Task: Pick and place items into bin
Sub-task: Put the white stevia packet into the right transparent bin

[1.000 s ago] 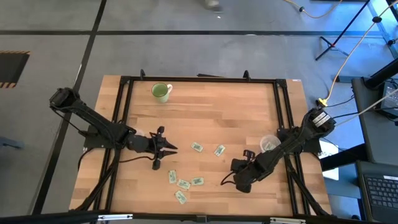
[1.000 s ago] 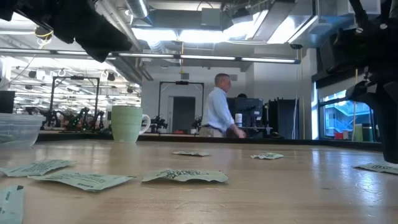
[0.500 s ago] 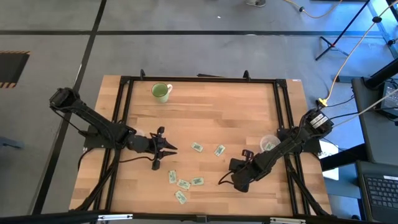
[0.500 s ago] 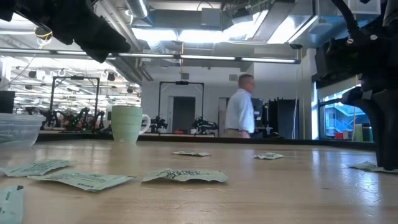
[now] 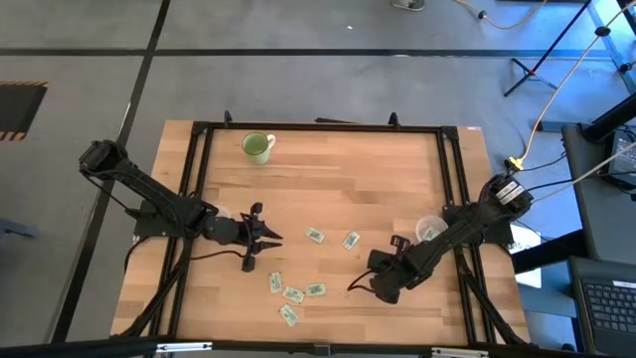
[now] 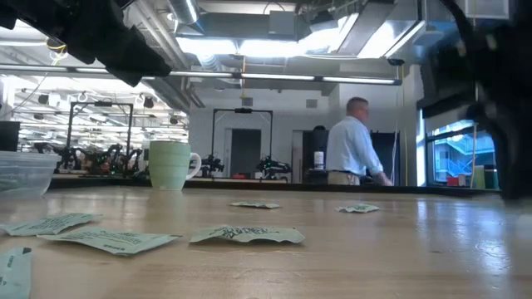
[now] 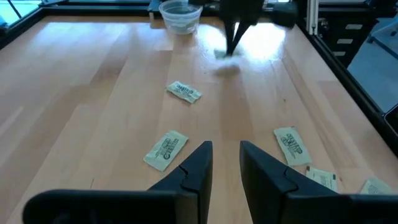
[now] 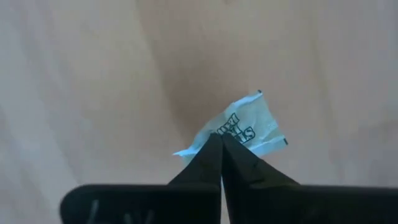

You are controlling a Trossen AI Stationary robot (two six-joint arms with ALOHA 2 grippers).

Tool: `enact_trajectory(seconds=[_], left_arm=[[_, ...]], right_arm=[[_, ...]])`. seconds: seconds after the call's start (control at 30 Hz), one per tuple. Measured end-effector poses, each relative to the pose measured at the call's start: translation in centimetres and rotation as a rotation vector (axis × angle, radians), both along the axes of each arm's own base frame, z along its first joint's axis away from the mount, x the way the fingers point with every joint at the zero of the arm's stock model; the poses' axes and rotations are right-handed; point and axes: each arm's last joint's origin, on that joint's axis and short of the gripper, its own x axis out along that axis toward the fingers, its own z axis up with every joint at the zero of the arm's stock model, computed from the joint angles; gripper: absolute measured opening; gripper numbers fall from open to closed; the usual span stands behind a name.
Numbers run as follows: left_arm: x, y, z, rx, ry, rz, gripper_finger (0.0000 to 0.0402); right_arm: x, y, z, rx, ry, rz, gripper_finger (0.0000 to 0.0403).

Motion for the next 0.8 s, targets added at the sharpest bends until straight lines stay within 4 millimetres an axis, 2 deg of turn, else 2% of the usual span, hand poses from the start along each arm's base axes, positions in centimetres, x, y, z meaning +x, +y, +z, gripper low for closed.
enact_trajectory(seconds=[0.07,0.23,0.43,0.6,0.8], left_arm=[[0.0,0.0,0.0,0.001,0.001,0.000,0.0075],[0.0,0.0,0.0,0.002,0.003,-0.001,0.0075],[0.0,0.0,-0.1,0.002,0.008,0.000,0.0075],[0.0,-0.1,-0.1,-0.004,0.011,-0.014,0.0075],[0.0,-0.1,-0.1,-0.017,0.011,-0.009,0.0075]], right_arm=[[0.2,0.1,1.9,-0.011,-0.010,-0.019,0.0002],[-1.2,-1.0,5.4,-0.084,0.089,-0.143,0.0001],[-4.3,-3.0,8.5,-0.102,0.114,-0.305,0.0001],[-7.0,-5.0,9.2,-0.065,0.073,-0.408,0.0001],[-10.4,-7.3,7.2,-0.055,0.086,-0.591,0.0001]])
